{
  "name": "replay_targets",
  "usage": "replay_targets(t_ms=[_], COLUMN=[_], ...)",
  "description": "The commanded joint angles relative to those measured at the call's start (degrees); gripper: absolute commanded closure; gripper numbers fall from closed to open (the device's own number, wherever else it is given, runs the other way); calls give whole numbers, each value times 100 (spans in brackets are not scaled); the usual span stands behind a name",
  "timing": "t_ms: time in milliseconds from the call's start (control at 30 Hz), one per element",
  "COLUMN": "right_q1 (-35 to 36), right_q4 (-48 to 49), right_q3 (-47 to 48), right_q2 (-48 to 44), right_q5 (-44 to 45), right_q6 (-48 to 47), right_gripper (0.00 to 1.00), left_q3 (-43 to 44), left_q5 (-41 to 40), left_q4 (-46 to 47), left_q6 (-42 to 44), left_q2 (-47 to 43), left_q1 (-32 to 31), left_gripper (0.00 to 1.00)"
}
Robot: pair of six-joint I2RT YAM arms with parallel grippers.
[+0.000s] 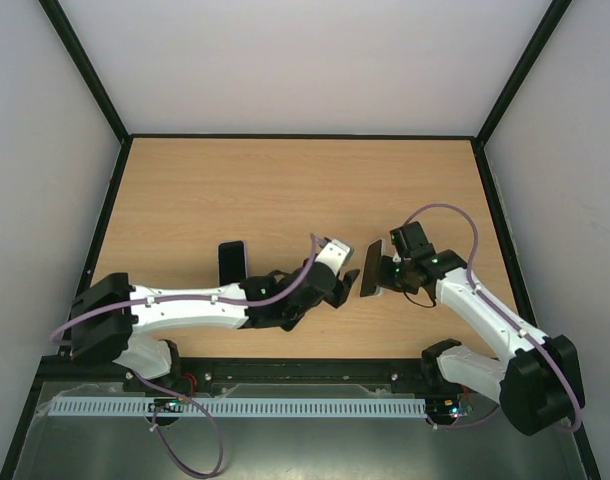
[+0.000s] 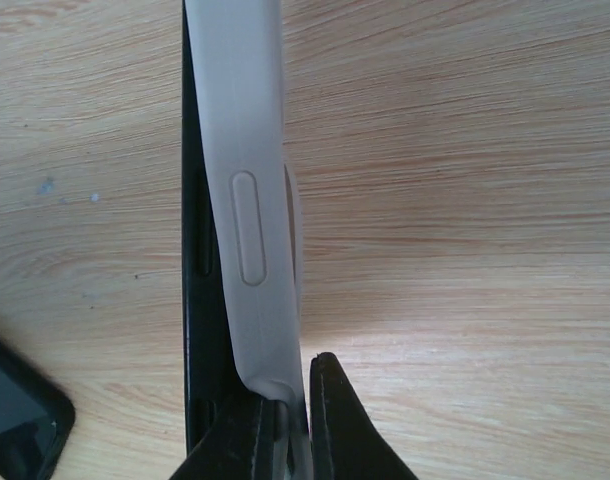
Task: Take the phone out of the phone case
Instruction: Remove the phone case from the phone.
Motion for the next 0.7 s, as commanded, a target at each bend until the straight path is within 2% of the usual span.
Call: replay_targets(t_ms=[0,367,667], right_q1=[-35,-35,-35], right_q4=[704,907,1031], right_q3=[6,150,217], right_q2=[305,1324,1631], right_q5=[39,-154,-346], right_q6=[-37,-311,-322], right_gripper=[98,98,98], left_q3=[164,189,433], left_q5=[-781,-1515,-1478], left_q4=[-184,130,244], left_q6=[483,1131,1598], left_q2=[283,1096,1681], left_q1=[-283,-620,-746], left_gripper=[44,47,44])
